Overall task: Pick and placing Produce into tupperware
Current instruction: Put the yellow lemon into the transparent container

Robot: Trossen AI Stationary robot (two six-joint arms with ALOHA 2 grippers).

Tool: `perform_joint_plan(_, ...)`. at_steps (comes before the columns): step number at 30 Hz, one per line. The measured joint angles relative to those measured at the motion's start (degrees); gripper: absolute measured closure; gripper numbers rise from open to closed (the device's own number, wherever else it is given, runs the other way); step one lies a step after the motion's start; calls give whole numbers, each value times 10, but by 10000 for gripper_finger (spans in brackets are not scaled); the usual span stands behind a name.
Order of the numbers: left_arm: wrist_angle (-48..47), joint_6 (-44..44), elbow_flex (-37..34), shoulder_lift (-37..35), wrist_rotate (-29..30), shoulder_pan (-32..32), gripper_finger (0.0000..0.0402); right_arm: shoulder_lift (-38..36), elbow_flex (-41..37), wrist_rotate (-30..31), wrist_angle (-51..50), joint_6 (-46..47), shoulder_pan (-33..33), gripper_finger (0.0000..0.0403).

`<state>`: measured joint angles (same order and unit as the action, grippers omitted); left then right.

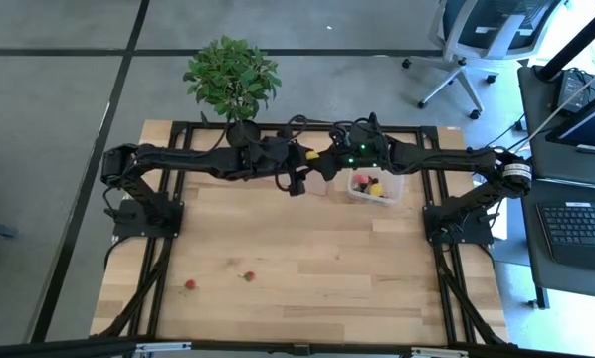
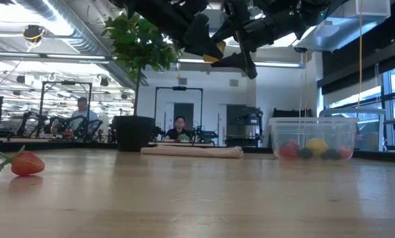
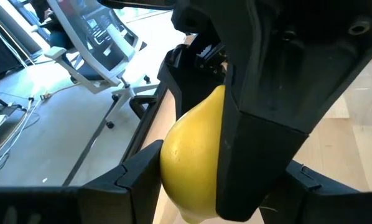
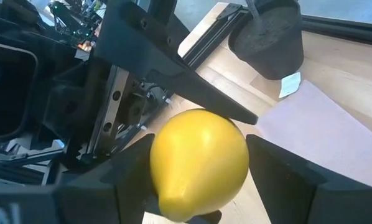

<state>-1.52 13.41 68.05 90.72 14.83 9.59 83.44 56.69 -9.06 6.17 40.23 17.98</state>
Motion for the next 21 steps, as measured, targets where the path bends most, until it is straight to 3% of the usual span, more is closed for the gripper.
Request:
perform_joint_plan(9,0,-13,0,0,3,-10,195,0,0,1,0,-3,-4,193)
perform_joint_plan(21,1,-12,0,0,2,-12,189,0,0,8,-1,-14,-11,193)
